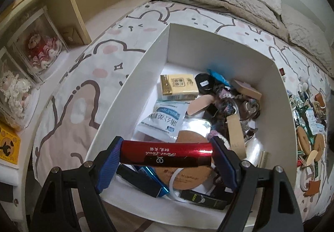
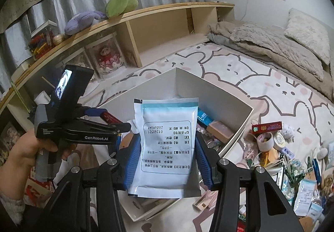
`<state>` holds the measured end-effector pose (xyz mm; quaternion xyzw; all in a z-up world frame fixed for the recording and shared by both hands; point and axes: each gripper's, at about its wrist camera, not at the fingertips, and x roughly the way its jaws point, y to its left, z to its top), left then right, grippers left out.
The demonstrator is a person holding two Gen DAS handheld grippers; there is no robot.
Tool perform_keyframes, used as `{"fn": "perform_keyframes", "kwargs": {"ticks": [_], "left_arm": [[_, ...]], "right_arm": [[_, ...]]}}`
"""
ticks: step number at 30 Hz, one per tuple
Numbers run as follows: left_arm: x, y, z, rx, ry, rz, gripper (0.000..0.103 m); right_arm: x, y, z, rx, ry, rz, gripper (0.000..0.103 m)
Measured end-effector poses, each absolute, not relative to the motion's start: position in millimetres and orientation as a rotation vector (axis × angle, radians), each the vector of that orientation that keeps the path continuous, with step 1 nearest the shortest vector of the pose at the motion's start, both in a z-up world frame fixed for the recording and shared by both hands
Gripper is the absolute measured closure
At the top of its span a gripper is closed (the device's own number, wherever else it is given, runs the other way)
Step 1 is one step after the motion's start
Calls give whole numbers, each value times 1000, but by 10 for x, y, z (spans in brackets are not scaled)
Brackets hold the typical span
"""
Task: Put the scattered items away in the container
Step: 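Move the red lipstick tube in the left tool over the shoe box while the right tool carries the sachet, then lower the red lipstick tube into the box and open the left tool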
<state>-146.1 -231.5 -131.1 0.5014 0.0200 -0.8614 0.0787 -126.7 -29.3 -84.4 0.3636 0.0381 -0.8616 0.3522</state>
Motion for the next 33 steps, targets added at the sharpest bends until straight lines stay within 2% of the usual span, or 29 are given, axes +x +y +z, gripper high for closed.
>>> {"fn": "perform_keyframes", "kwargs": {"ticks": [24, 28, 33], "left_arm": [[-1429, -2374, -1512, 1594, -78, -2531, 19], [-1431, -2374, -1504, 1592, -63, -2547, 10], [-1430, -2342, -1516, 1597, -80, -2555, 10]], "right_arm": [[-1328, -343, -1083, 1016, 107, -2213, 52], [-1381, -384, -1101, 1010, 142, -2240, 52], [-1516, -438, -1164, 1032, 104, -2255, 52]]}}
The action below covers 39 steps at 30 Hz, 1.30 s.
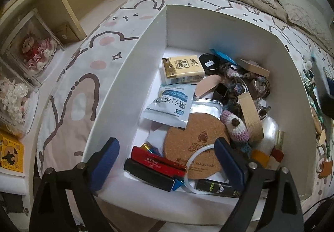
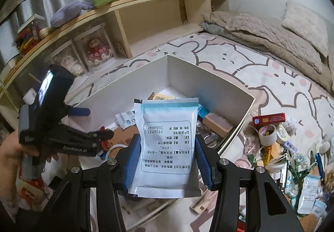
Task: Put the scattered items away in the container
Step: 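Lower the red lipstick tube into the box and open the left tool, then lower the white medicine sachet into the box and open the right tool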
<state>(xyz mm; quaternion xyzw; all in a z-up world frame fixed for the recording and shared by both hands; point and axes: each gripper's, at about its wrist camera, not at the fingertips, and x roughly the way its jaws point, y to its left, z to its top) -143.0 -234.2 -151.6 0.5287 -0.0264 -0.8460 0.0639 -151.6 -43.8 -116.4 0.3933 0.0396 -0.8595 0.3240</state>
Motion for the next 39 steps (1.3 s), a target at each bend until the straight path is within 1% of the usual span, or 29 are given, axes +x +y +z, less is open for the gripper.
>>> {"fn": "perform_keyframes", "kwargs": {"ticks": [3, 7, 9, 22, 27, 29, 33, 35, 36, 37, 39], "left_arm": [[-1425, -2348, -1504, 1588, -70, -2566, 10], [-1408, -2340, -1487, 1576, -66, -2581, 10], [-1402, -2337, -1472, 1570, -65, -2592, 10], [-1393, -2331, -1405, 1536, -45, -2668, 10], [-1410, -2371, -1449, 1566, 10, -2686, 10], [-1410, -2378, -1458, 1563, 2, -2683, 10], [-1398, -2389, -1467, 1558, -8, -2681, 10], [-1403, -2407, -1476, 1560, -1, -2682, 10], [-1401, -2407, -1476, 1556, 3, -2682, 10], [-1398, -2405, -1475, 1553, 3, -2682, 10], [-1401, -2400, -1474, 1552, 2, -2683, 10]], "right_arm": [[-1621, -459, -1187, 1050, 60, -2264, 52], [-1870, -479, -1215, 1106, -111, -2257, 52], [-1967, -535, -1247, 1142, -142, -2251, 52], [-2282, -830, -1614, 1356, -61, -2204, 52], [-2331, -854, -1670, 1357, -76, -2179, 52], [-2358, -880, -1680, 1362, -67, -2173, 52], [-2385, -973, -1698, 1341, 60, -2204, 51], [-2386, -986, -1703, 1305, 96, -2235, 29], [-2399, -979, -1714, 1304, 91, -2237, 10], [-2412, -960, -1715, 1310, 74, -2233, 3], [-2432, -914, -1682, 1295, 48, -2254, 3]]}}
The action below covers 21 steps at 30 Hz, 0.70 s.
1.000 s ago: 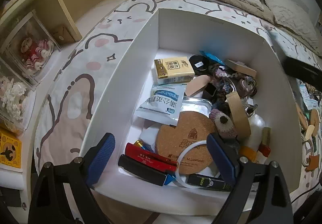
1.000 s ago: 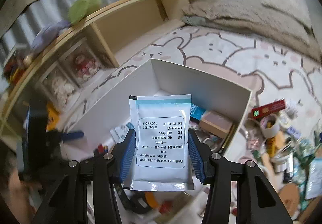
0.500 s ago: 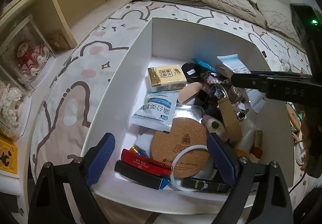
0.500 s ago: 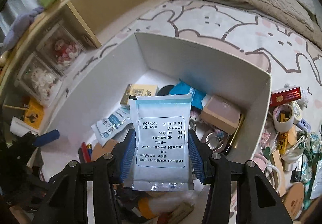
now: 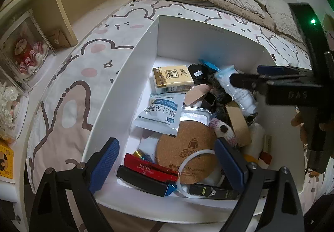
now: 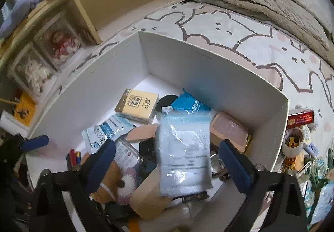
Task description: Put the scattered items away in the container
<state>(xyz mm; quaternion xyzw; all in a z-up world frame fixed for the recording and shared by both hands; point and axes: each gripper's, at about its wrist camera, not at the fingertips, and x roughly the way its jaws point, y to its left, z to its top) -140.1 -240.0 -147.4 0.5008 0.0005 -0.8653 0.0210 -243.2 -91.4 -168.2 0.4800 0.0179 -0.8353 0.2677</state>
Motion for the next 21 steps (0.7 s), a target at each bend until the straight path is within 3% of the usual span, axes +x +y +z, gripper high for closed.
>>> {"fn": "perform_keyframes", "kwargs": {"ticks": [13, 21], "left_arm": [[-1412, -2346, -1465, 1557, -12, -2675, 10], [-1420, -2319, -1426, 1557, -2, -2677, 10]], "right_arm": [[-2448, -602, -1639, 1265, -173, -2264, 3], [-2318, -516, -1530, 1168, -185, -2236, 3]]}}
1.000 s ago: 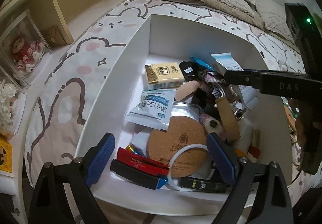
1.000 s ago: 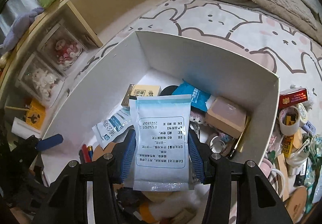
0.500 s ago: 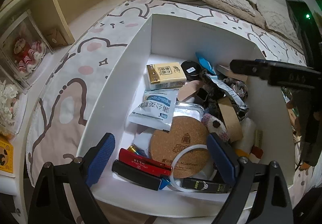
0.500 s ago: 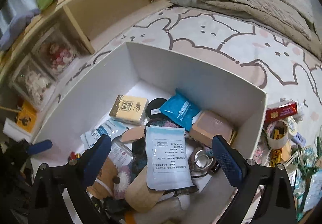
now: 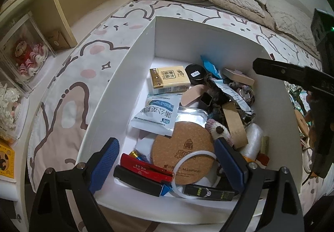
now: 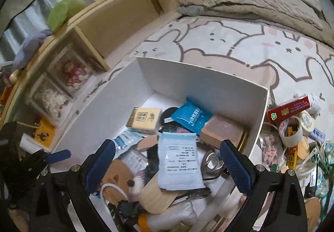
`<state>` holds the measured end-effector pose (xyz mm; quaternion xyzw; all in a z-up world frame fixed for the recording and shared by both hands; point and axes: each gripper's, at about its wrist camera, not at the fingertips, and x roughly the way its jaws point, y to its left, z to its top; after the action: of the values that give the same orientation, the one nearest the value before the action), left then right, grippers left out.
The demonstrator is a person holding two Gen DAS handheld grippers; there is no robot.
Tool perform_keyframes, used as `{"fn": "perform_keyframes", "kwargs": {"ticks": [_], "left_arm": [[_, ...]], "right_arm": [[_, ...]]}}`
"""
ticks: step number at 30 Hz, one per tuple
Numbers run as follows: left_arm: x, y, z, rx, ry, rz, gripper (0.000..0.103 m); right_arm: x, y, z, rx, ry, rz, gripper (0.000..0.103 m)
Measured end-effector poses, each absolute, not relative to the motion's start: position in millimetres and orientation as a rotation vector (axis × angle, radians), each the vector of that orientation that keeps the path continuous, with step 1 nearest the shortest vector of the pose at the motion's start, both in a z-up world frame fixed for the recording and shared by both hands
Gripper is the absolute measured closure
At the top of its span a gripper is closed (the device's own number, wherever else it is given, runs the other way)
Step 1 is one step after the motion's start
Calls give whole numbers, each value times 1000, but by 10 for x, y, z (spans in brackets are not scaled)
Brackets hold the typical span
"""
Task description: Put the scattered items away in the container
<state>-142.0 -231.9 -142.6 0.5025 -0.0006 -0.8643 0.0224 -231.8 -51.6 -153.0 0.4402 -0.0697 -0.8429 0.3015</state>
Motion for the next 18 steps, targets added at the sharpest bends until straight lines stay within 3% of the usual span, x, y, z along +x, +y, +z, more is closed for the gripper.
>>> {"fn": "perform_keyframes", "kwargs": {"ticks": [8, 10, 18], "left_arm": [[-1411, -2259, -1318, 1514, 34, -2698, 10], [-1404, -2258, -1273, 1485, 56, -2707, 0], [-1364, -2277, -1052, 1379, 149, -2741, 0]], "right_arm": [[-2107, -373, -1312, 1038, -145, -2254, 0], [-2062, -329, -1290, 1021, -147, -2262, 0], [-1954, -207, -1174, 991, -133, -2286, 0]]}}
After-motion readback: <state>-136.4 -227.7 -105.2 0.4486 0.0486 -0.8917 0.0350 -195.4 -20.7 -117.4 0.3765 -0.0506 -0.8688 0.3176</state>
